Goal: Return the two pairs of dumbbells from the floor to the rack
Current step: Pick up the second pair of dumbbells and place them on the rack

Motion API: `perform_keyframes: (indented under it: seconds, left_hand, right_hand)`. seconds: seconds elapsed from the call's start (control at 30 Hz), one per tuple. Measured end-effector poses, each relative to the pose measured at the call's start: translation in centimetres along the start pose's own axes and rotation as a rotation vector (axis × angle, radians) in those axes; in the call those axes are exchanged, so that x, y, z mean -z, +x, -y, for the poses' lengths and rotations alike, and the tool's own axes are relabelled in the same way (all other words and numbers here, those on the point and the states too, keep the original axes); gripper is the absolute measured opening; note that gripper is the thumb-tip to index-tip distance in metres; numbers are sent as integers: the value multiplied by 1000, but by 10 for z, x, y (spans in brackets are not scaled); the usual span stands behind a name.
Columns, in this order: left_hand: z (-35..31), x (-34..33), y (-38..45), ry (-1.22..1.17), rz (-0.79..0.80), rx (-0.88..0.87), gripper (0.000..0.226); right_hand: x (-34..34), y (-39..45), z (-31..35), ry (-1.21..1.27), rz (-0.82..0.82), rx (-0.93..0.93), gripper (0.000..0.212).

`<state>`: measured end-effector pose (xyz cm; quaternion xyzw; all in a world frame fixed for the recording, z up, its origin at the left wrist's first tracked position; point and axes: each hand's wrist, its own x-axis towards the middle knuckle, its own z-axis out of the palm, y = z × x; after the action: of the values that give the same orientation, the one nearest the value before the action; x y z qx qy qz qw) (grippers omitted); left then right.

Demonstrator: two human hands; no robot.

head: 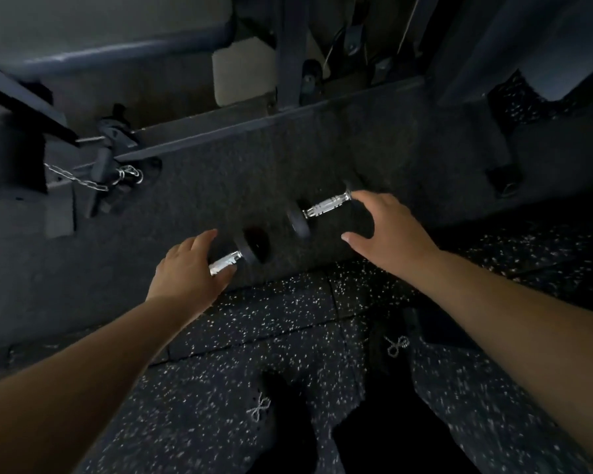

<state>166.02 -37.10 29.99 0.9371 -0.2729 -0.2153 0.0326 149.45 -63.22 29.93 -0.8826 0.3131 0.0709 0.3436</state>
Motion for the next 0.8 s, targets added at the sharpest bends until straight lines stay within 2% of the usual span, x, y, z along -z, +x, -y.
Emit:
perform_keyframes:
  seconds: [0.27, 0.57, 0.8]
  left_hand:
    - [62, -127, 78, -168, 29, 127, 77]
    - [125, -213, 151, -116, 142, 6, 91]
    - [163, -254, 182, -134, 81, -104, 76]
  right_hand:
    - [-103, 102, -79, -240, 139, 191, 75]
    - [-177, 212, -128, -316, 242, 309, 86]
    - [-204, 273, -150, -332, 360, 275, 83]
